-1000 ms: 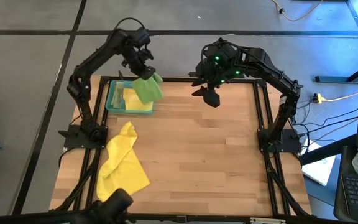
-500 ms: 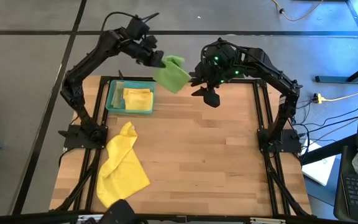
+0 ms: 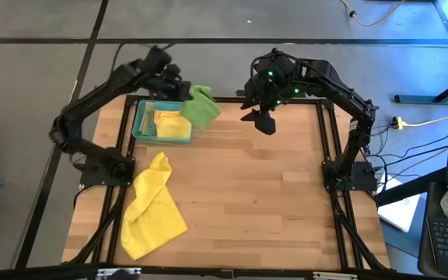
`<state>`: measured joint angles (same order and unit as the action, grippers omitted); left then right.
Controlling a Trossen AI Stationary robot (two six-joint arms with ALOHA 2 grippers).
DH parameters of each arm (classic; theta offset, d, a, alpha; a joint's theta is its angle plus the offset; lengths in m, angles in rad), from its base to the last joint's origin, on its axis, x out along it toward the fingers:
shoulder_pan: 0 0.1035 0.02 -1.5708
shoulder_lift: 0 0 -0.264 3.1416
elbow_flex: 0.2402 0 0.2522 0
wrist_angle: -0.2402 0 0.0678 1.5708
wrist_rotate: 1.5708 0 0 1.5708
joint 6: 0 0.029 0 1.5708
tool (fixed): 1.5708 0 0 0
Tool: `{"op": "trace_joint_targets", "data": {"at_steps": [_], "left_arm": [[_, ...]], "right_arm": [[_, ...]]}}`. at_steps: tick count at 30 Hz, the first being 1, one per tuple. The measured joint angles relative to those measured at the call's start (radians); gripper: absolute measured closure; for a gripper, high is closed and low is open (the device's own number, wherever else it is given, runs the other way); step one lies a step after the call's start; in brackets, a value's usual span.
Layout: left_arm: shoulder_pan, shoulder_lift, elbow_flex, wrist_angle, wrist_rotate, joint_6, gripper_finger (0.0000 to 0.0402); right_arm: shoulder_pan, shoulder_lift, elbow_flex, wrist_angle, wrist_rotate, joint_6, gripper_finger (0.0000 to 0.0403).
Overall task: Fold microfiber towels
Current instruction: Stack the folded green microfiber cloth on top of the yellow microfiber cloth in the blue bin
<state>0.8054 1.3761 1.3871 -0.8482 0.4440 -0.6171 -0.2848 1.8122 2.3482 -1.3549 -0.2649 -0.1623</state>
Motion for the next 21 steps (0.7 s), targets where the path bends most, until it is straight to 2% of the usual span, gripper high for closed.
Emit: {"op": "trace_joint_targets", "data": {"at_steps": [5,8,11,16,21], "left_arm": [[0.035,-0.193,-0.314,0.316,-0.004,-0.224,0.0401],[0.056,-0.244,-0.470,0.426,-0.027,-0.320,0.0401],[0.072,-0.279,-0.594,0.490,-0.008,-0.374,0.0401],[0.126,-0.300,-0.715,0.500,-0.035,-0.367,0.0401],[0.210,-0.299,-0.738,0.444,-0.035,-0.282,0.0396]], "right_arm": [[0.000,0.000,0.000,0.050,0.000,-0.004,0.0205],[0.000,0.000,0.000,0.079,0.000,0.000,0.0205],[0.000,0.000,0.000,0.083,0.000,0.000,0.0205],[0.000,0.000,0.000,0.085,0.001,0.002,0.0205],[0.000,0.009,0.000,0.106,0.001,0.014,0.0205]]}}
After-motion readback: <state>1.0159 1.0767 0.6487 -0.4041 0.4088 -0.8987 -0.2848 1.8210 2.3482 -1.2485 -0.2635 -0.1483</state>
